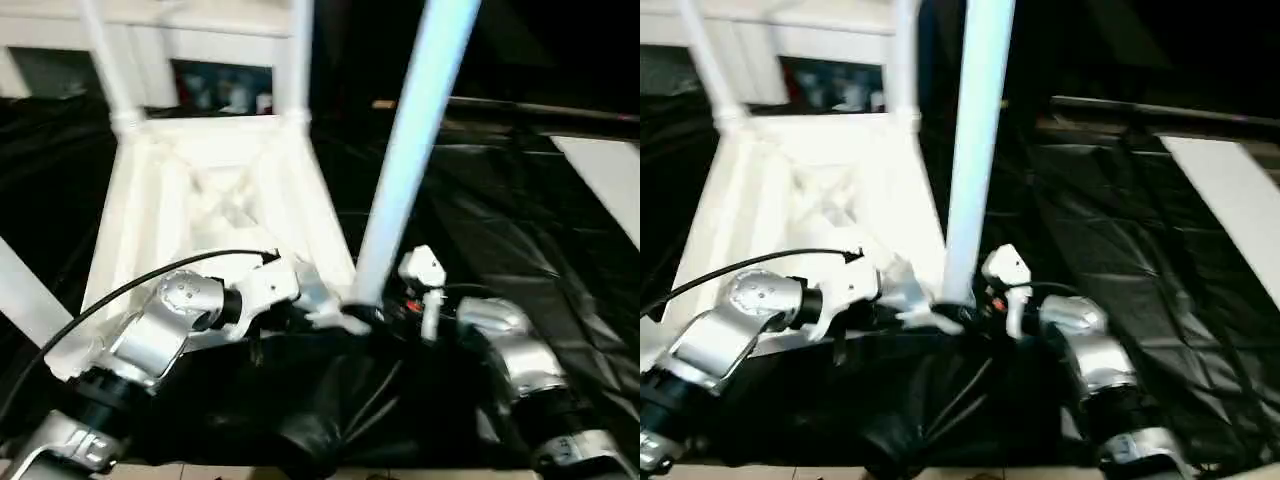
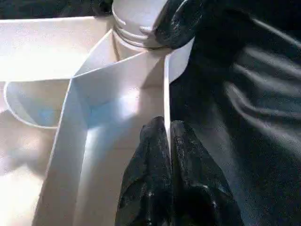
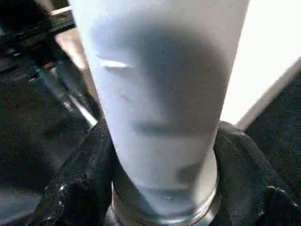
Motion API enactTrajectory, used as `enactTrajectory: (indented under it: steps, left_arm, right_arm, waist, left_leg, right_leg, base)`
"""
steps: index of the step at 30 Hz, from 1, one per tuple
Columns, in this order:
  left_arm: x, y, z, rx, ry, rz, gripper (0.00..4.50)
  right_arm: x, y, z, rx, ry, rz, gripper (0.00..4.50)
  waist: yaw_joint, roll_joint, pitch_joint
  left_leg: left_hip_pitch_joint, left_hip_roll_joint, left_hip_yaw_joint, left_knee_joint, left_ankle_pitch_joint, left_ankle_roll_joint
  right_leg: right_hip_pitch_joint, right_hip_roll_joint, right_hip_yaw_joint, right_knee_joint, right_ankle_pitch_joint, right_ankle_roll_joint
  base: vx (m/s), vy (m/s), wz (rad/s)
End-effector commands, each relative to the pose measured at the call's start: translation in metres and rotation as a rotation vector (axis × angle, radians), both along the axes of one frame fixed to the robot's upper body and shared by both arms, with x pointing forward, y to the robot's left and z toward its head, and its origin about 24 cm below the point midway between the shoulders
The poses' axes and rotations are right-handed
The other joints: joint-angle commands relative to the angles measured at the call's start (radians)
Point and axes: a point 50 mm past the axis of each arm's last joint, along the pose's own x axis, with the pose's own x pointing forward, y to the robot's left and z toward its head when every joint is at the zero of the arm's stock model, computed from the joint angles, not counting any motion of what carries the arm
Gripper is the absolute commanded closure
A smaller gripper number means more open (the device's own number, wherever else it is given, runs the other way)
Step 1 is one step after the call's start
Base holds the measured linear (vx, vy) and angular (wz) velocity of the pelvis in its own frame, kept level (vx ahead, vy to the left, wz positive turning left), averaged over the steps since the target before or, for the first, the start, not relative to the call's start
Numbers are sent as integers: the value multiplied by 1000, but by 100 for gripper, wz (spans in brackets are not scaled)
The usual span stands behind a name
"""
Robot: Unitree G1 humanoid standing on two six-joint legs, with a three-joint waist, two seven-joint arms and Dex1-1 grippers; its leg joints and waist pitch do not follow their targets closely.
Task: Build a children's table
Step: Rotate leg to tighten
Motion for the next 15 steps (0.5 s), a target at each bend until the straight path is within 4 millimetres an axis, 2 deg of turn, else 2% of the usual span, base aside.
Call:
enactTrajectory:
  steps: [1, 4, 7, 8, 11, 15]
  left_arm:
    - [6, -4, -16, 41, 31, 127, 450]
    - [23, -13, -20, 48, 2, 303, 450]
    - [31, -23, -21, 52, -24, 362, 450]
    - [33, -26, -22, 61, -34, 366, 450]
    - [33, -33, -25, 76, -43, 349, 450]
    - [32, -38, -27, 79, -44, 310, 450]
  right_arm:
    - [9, -7, -16, -47, 63, -269, 190]
    - [15, 0, -26, -36, 126, -515, 190]
    - [18, 10, -29, -16, 170, -640, 190]
    - [19, 15, -29, -10, 180, -663, 190]
    - [21, 31, -24, -3, 161, -613, 190]
    - [20, 39, -17, 56, 127, -548, 190]
  waist:
    - [-7, 9, -38]
    - [-13, 8, -41]
    - [-16, 10, -43]
    - [-15, 13, -43]
    - [-14, 12, -45]
    - [-11, 10, -46]
  left_leg:
    - [1, 13, 1, -72, -260, -16]
    - [0, 12, -6, -73, -279, -34]
    - [-1, 9, -5, -72, -292, -28]
    - [0, 9, -6, -72, -295, -27]
    - [-3, 9, -5, -72, -287, -17]
    - [-6, 11, -4, -72, -281, -4]
  right_leg:
    - [30, -53, 29, -87, -340, -185]
    - [30, -53, 29, -90, -378, -155]
    - [26, -51, 29, -92, -352, -143]
    - [25, -51, 29, -91, -346, -143]
    - [27, -50, 30, -90, -306, -146]
    - [30, -52, 30, -90, -294, -152]
  base:
    - [0, 0, 0]
    - [-50, 10, -3]
    - [0, 0, 0]
    - [0, 0, 0]
    - [0, 0, 0]
    - [0, 0, 0]
